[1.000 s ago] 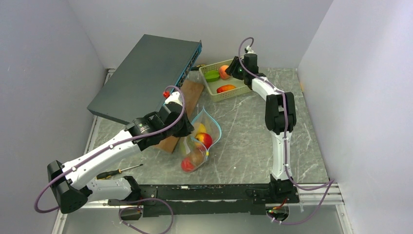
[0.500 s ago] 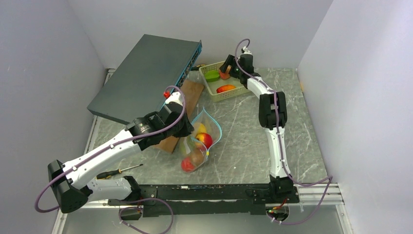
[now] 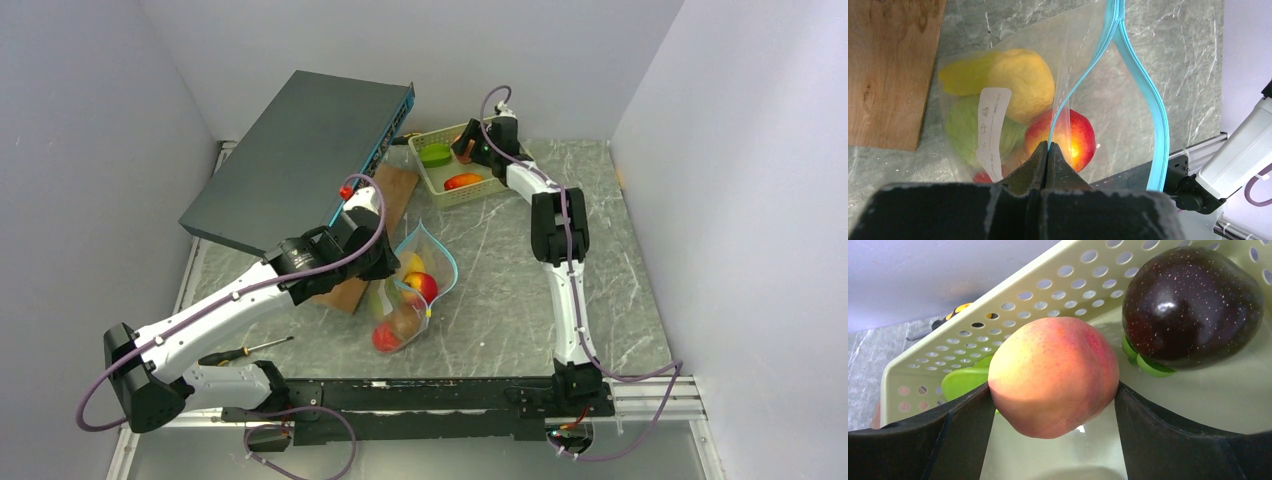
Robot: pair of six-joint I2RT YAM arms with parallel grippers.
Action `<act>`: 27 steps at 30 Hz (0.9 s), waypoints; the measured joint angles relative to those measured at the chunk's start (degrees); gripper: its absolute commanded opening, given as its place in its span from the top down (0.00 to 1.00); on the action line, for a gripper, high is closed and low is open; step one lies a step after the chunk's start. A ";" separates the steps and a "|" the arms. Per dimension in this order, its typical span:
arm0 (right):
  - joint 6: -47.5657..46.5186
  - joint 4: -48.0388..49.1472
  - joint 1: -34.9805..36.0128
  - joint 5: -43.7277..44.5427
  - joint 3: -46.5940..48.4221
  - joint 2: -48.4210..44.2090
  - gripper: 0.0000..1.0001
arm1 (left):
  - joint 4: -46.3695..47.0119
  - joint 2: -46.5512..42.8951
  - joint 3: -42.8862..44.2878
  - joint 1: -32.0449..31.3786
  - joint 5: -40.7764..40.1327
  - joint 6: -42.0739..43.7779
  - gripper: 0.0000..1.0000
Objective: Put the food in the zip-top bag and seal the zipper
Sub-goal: Pick up the fake fruit from the bin, then place the fake fruit in the zipper food storage bag.
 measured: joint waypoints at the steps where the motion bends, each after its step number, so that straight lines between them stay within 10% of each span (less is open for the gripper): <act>1: -0.42 -0.37 0.02 0.02 -0.44 -0.52 0.94 | 0.00 0.00 0.00 -0.02 0.00 0.00 1.00; 27: -1.36 -0.39 7.02 -2.82 -48.59 -53.59 1.00 | 1.29 -2.10 -1.03 0.00 0.20 0.52 1.00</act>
